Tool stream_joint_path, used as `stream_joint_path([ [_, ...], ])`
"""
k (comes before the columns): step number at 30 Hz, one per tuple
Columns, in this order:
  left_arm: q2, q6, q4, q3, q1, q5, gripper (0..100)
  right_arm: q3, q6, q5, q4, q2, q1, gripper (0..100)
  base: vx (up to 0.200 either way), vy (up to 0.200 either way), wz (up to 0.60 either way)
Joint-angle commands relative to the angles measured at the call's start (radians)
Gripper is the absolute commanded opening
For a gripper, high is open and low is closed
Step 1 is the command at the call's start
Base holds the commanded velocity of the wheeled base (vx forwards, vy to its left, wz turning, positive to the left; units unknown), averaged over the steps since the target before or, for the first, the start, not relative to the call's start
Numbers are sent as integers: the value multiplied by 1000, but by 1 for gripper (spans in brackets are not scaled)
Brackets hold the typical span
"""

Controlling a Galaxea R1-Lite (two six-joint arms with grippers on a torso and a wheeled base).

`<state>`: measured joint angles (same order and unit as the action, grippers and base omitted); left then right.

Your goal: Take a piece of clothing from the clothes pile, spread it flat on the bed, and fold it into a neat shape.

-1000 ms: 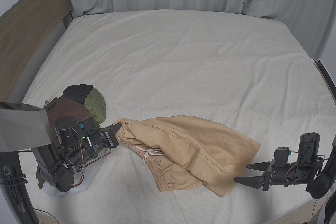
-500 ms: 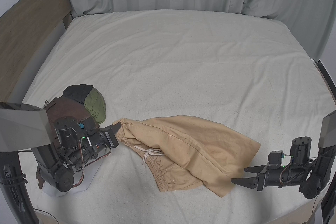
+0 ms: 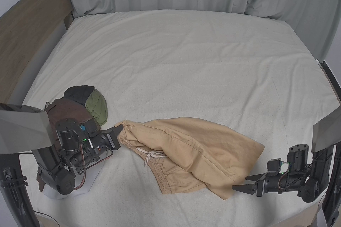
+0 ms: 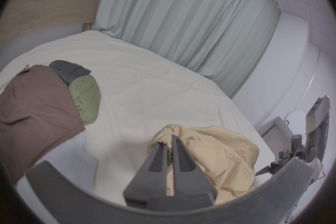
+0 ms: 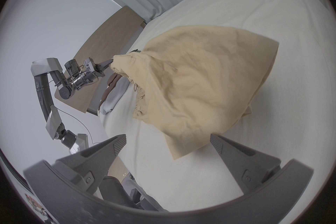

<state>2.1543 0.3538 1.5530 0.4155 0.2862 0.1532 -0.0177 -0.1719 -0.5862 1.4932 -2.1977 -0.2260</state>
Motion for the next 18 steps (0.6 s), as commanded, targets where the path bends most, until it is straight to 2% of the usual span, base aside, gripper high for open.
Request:
stream_joint_path([
  [1,1,1,2,0,1,0,0,18,0,2,15,-76,-4,100,0,0,0],
  [18,-1,1,4,0,-1,0,0,-1,-43,0,50,-114,-18,100,0,0,0],
])
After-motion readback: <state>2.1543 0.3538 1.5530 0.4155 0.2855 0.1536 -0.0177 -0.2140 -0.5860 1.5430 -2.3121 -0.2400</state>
